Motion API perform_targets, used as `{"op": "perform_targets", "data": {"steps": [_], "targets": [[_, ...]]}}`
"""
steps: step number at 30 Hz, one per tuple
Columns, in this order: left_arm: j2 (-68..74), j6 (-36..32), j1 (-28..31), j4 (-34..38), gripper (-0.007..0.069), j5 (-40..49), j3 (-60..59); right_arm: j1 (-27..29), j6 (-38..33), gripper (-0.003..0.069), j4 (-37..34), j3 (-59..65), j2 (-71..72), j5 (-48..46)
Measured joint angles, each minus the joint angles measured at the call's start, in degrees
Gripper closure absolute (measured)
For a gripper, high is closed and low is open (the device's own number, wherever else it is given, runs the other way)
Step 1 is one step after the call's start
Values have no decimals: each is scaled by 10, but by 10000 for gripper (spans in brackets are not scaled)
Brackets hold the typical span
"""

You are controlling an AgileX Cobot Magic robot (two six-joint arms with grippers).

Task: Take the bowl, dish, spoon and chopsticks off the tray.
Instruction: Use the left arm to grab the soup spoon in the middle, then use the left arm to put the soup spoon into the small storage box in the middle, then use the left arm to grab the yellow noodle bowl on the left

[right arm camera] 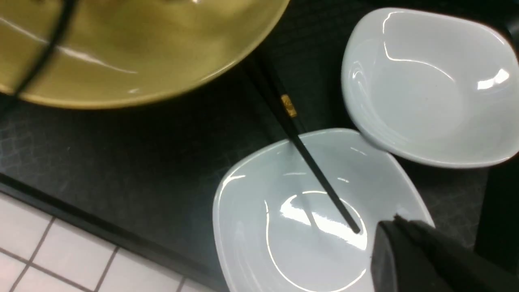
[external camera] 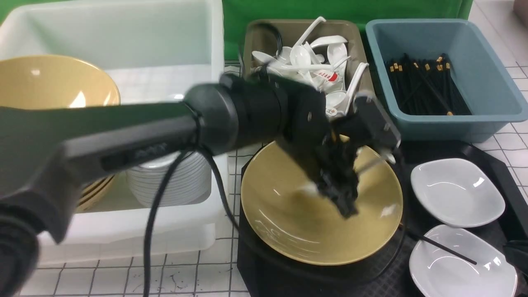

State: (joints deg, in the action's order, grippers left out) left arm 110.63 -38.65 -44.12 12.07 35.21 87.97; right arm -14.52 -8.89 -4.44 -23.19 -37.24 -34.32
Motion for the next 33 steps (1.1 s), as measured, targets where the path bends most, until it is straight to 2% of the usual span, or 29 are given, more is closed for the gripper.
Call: {"op": "perform_targets", "data": {"steps": [1, 3, 5, 8, 11, 13, 16, 18, 20, 22, 23, 24, 26, 28, 33], "targets": [[0, 0, 1, 0, 586, -5, 3, 0, 0, 620, 0, 0, 0, 0], [-3, 0, 11, 5, 589, -81, 29, 0, 0, 617, 0, 0, 0, 4], [5, 9, 31, 19, 589, -214, 51, 0, 0, 616, 0, 0, 0, 4], [45, 35, 64, 54, 589, -360, 76, 0, 0, 616, 0, 0, 0, 4], [96, 54, 95, 93, 559, -380, 113, 0, 0, 616, 0, 0, 0, 4], [127, 58, 109, 106, 501, -344, 135, 0, 0, 615, 0, 0, 0, 4], [157, 59, 121, 109, 351, -256, 176, 0, 0, 614, 0, 0, 0, 4], [160, 63, 124, 105, 270, -187, 207, 0, 0, 613, 0, 0, 0, 4], [157, 82, 126, 86, 213, -77, 248, 0, 0, 612, 0, 0, 0, 4], [148, 109, 126, 50, 197, 23, 288, 0, 0, 612, 0, 0, 0, 4], [141, 143, 121, 9, 193, 125, 320, 0, 0, 612, 0, 0, 0, 4], [140, 147, 120, 9, 193, 137, 320, 0, 0, 612, 0, 0, 0, 4], [133, 196, 104, -65, 190, 264, 344, 0, 0, 612, 0, 0, 0, 4], [133, 232, 88, -116, 186, 334, 343, 0, 0, 612, 0, 0, 0, 4], [150, 272, 73, -172, 169, 355, 334, 0, 0, 612, -1, 0, 0, 4]]}}
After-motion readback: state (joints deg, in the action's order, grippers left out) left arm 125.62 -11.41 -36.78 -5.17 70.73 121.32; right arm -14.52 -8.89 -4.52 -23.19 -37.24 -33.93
